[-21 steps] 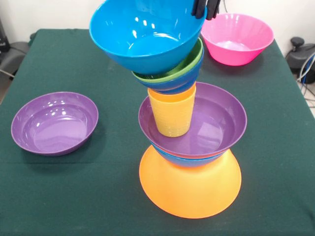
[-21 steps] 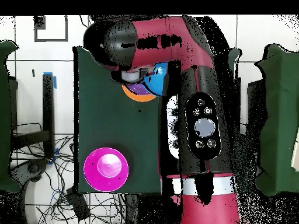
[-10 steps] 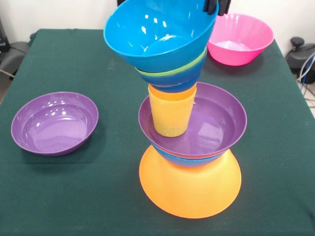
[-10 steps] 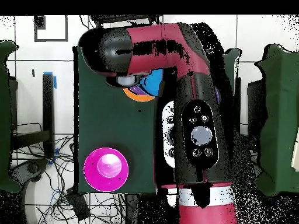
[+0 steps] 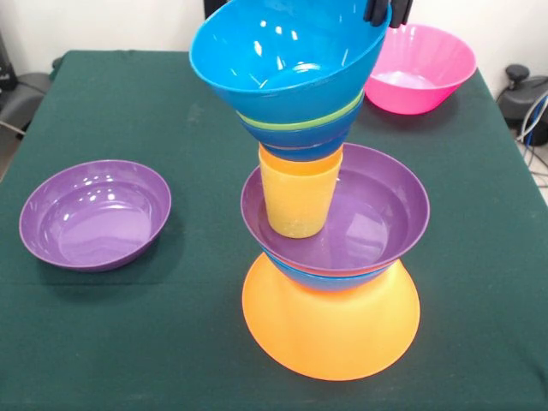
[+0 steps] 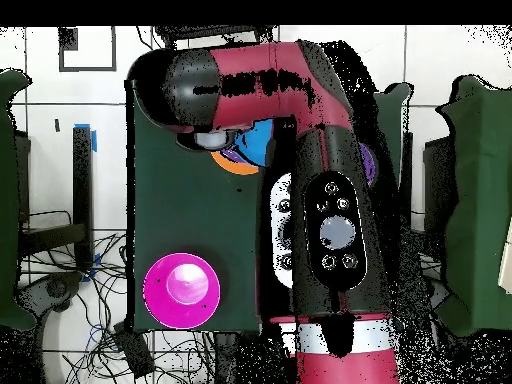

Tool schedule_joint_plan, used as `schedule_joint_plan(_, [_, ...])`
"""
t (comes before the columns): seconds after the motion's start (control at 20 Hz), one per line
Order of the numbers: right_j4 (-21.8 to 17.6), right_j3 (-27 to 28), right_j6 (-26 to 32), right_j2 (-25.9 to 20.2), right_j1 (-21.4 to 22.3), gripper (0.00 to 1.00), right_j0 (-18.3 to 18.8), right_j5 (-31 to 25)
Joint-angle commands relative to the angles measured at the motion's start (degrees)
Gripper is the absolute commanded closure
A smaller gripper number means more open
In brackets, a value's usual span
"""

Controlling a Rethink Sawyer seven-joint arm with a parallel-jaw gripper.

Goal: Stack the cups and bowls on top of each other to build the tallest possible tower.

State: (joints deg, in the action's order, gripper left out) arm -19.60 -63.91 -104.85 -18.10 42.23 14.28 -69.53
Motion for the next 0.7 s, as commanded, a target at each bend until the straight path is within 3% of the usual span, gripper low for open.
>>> schedule_joint_plan(0.05, [-4.09,-1.45,-4.45,2.59,-2.96,1.00,-1.73,3.42])
schedule_joint_plan(0.7, [-5.18,-0.97,-4.53,5.42,-3.80,1.00,-2.73,7.84])
